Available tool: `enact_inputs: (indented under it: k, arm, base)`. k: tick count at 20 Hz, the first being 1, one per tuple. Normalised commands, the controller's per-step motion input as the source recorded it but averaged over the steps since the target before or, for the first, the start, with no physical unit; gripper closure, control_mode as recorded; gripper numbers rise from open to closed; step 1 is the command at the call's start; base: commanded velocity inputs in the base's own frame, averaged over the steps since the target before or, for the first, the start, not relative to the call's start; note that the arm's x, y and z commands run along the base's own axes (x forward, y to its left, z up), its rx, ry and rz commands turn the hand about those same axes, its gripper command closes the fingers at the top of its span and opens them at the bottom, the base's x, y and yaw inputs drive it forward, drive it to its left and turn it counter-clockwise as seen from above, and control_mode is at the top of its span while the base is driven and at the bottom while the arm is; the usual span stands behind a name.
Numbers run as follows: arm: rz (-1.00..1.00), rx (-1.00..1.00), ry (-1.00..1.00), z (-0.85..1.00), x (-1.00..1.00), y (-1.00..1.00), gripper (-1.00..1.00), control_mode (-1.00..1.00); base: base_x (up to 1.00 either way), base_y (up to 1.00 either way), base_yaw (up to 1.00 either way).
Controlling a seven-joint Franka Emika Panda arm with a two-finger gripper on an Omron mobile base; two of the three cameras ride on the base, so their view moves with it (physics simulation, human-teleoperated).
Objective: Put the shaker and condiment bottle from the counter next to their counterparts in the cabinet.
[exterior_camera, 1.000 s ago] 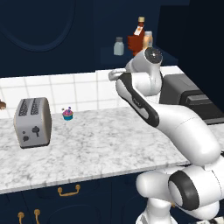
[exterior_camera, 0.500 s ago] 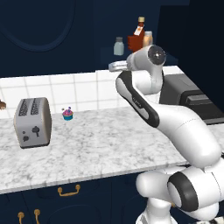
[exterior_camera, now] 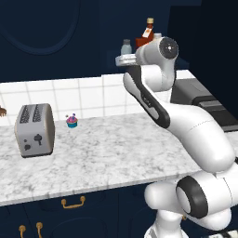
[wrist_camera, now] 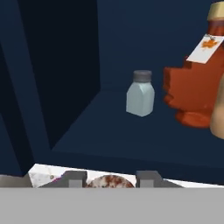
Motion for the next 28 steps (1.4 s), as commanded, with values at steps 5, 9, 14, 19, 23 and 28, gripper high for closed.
enact_inputs:
  k: [5,9,14,19,23,28]
  arm:
    - [0.00,0.00,-0.04,0.33,0.06,0.00,1.00,-1.00]
    - [0.00,0.00,-0.01,0.00,0.43,0.00,1.00,-1.00]
    - [0.00,0.00,0.00,-0.03,0.62,0.00,1.00,-1.00]
    - [0.00,0.00,0.00,0.00,0.62,0.00,1.00,-1.00]
    - [0.00,0.00,0.00,0.00,0.56,0.02,1.00,-1.00]
    - [0.00,0.00,0.00,0.00,0.51,0.03,1.00,-1.00]
  base:
    - [0.00,0.00,0.00]
    - [0.00,0.00,0.00]
    - [0.00,0.00,0.00]
    - [0.00,0.00,0.00]
    - [0.00,0.00,0.00]
    - [0.00,0.00,0.00]
